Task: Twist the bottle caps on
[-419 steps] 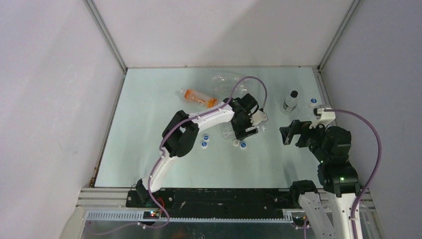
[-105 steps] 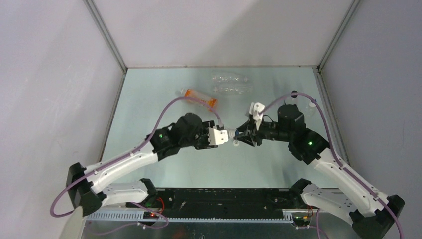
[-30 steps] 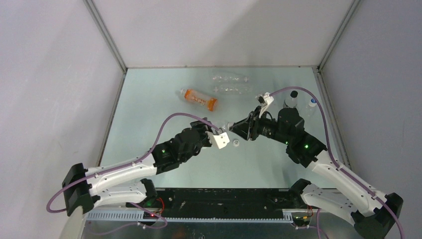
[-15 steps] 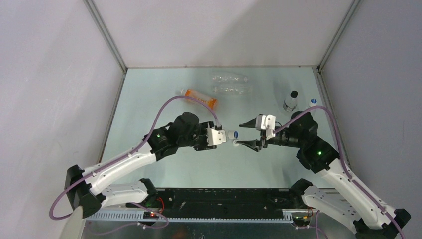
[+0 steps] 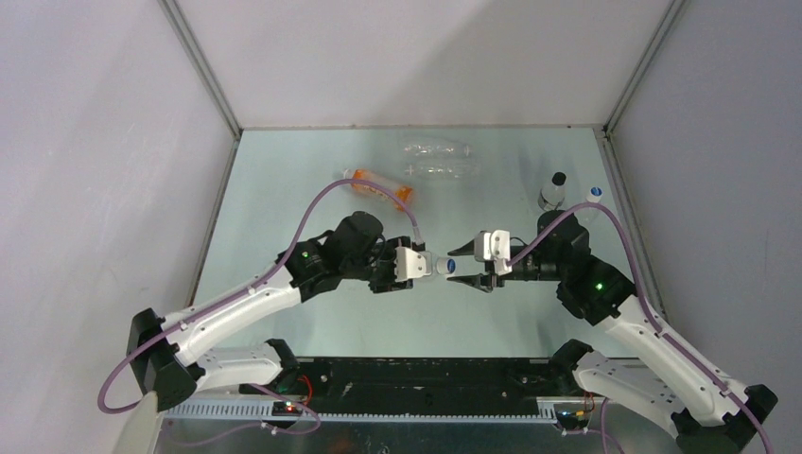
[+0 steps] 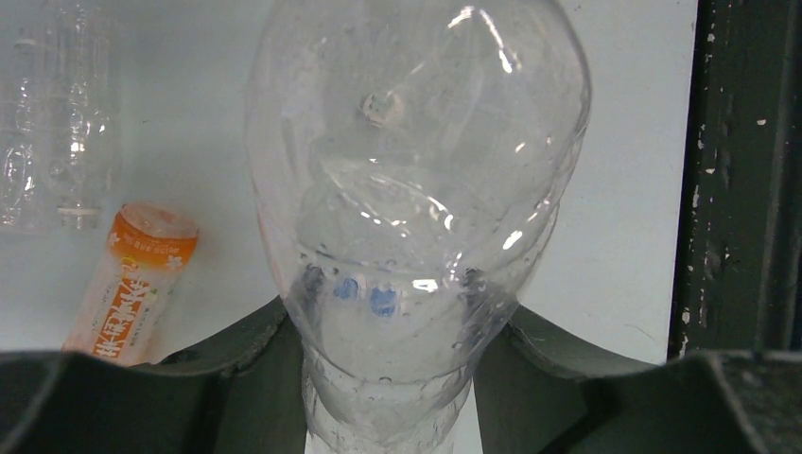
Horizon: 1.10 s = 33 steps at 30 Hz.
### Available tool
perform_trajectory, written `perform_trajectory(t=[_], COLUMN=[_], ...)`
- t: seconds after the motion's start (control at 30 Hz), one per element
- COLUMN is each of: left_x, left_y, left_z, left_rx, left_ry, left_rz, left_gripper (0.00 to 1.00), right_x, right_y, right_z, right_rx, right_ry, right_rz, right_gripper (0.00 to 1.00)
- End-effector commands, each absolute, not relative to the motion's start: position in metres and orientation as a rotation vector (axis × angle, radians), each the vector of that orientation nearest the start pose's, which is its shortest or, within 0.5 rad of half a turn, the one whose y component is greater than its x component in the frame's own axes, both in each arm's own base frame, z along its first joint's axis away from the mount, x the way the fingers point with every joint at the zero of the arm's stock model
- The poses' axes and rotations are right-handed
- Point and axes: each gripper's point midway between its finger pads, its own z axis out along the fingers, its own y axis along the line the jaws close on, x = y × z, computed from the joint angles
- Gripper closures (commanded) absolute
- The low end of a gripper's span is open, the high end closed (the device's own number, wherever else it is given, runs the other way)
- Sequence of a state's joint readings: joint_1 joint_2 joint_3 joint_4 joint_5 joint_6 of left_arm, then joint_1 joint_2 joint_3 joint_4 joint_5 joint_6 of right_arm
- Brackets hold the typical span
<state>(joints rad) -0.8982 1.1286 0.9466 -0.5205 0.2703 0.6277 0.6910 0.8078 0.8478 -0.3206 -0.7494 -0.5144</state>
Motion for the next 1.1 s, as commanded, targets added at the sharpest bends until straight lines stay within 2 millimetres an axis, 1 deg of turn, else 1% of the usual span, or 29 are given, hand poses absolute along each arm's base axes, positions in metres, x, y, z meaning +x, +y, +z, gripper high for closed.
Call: perform_trajectory(t=[0.0, 0.07, 0.1, 0.13, 0.2, 0.23, 0.27, 0.3, 0.33, 0.37, 0.4, 0.43, 0.47, 0.5, 0.53, 0.57, 0.6, 0.63, 0.67, 0.7, 0.73, 0.77, 0.87, 0.9, 0.93, 0.97, 1.0, 1.03, 1.07], left_x=[0.186, 0.187, 0.187, 0.187, 0.189, 0.190, 0.193, 0.195, 0.201, 0.203, 0.212, 0.221, 0.221, 0.234, 0.231, 0.241, 0.237, 0.244, 0.242, 0.246, 0.246, 0.248, 0.249, 0.249, 0.247, 0.245, 0.243, 0.243, 0.238], left_y=[-0.283, -0.284, -0.284, -0.284, -0.285, -0.285, -0.285, -0.285, -0.285, -0.285, -0.287, -0.278, -0.281, -0.273, -0.273, -0.266, -0.266, -0.261, -0.261, -0.256, -0.257, -0.254, -0.254, -0.254, -0.256, -0.255, -0.258, -0.255, -0.259], left_z=[0.206, 0.208, 0.209, 0.209, 0.211, 0.213, 0.214, 0.217, 0.219, 0.224, 0.232, 0.237, 0.239, 0.255, 0.249, 0.267, 0.263, 0.273, 0.267, 0.272, 0.264, 0.261, 0.247, 0.243, 0.240, 0.236, 0.233, 0.228, 0.224], left_rx=[1.641, 1.637, 1.636, 1.633, 1.623, 1.615, 1.599, 1.578, 1.548, 1.517, 1.459, 1.407, 1.380, 1.302, 1.316, 1.220, 1.232, 1.163, 1.184, 1.140, 1.159, 1.152, 1.175, 1.190, 1.197, 1.222, 1.236, 1.260, 1.276], left_ry=[1.490, 1.486, 1.483, 1.482, 1.476, 1.470, 1.467, 1.464, 1.457, 1.448, 1.420, 1.428, 1.398, 1.362, 1.333, 1.306, 1.269, 1.254, 1.235, 1.232, 1.232, 1.240, 1.261, 1.272, 1.280, 1.295, 1.307, 1.342, 1.361], left_rz=[-0.504, -0.508, -0.509, -0.507, -0.501, -0.498, -0.484, -0.479, -0.453, -0.442, -0.395, -0.317, -0.287, -0.185, -0.139, -0.058, -0.014, 0.052, 0.095, 0.136, 0.162, 0.185, 0.207, 0.206, 0.182, 0.170, 0.115, 0.100, 0.032], left_gripper=[0.97, 0.97, 0.98, 0.98, 0.98, 0.98, 0.98, 0.98, 0.98, 0.98, 0.98, 0.98, 0.97, 0.97, 0.97, 0.97, 0.97, 0.97, 0.96, 0.96, 0.95, 0.95, 0.95, 0.96, 0.97, 0.97, 0.98, 0.98, 0.98], right_x=[0.147, 0.147, 0.148, 0.148, 0.149, 0.149, 0.151, 0.151, 0.156, 0.157, 0.164, 0.168, 0.178, 0.191, 0.193, 0.203, 0.204, 0.210, 0.210, 0.213, 0.213, 0.216, 0.218, 0.217, 0.215, 0.212, 0.208, 0.205, 0.202], right_y=[0.263, 0.264, 0.265, 0.265, 0.266, 0.266, 0.267, 0.268, 0.269, 0.269, 0.270, 0.270, 0.269, 0.265, 0.265, 0.261, 0.261, 0.258, 0.260, 0.258, 0.259, 0.258, 0.256, 0.257, 0.256, 0.257, 0.255, 0.254, 0.251], right_z=[0.298, 0.296, 0.295, 0.294, 0.293, 0.292, 0.293, 0.292, 0.294, 0.293, 0.295, 0.295, 0.299, 0.299, 0.301, 0.300, 0.301, 0.299, 0.305, 0.301, 0.304, 0.303, 0.307, 0.312, 0.317, 0.321, 0.326, 0.327, 0.332], right_rx=[-1.446, -1.448, -1.449, -1.448, -1.437, -1.424, -1.410, -1.380, -1.340, -1.281, -1.187, -1.128, -0.975, -0.847, -0.710, -0.602, -0.481, -0.399, -0.314, -0.268, -0.220, -0.192, -0.216, -0.296, -0.345, -0.454, -0.512, -0.626, -0.677], right_ry=[1.095, 1.102, 1.109, 1.115, 1.138, 1.161, 1.172, 1.218, 1.250, 1.322, 1.402, 1.452, 1.551, 1.619, 1.698, 1.740, 1.796, 1.820, 1.824, 1.837, 1.838, 1.836, 1.799, 1.753, 1.716, 1.654, 1.612, 1.550, 1.506], right_rz=[0.804, 0.809, 0.814, 0.817, 0.830, 0.845, 0.848, 0.879, 0.878, 0.920, 0.942, 0.958, 0.977, 0.946, 1.006, 0.981, 1.036, 1.028, 1.079, 1.078, 1.104, 1.098, 1.080, 1.060, 1.048, 1.008, 0.988, 0.937, 0.913], right_gripper=[0.54, 0.57, 0.62, 0.64, 0.74, 0.82, 0.85, 0.91, 0.94, 1.00, 1.00, 1.00, 1.00, 1.00, 1.00, 1.00, 1.00, 1.00, 1.00, 1.00, 1.00, 1.00, 1.00, 0.98, 0.86, 0.79, 0.64, 0.59, 0.53])
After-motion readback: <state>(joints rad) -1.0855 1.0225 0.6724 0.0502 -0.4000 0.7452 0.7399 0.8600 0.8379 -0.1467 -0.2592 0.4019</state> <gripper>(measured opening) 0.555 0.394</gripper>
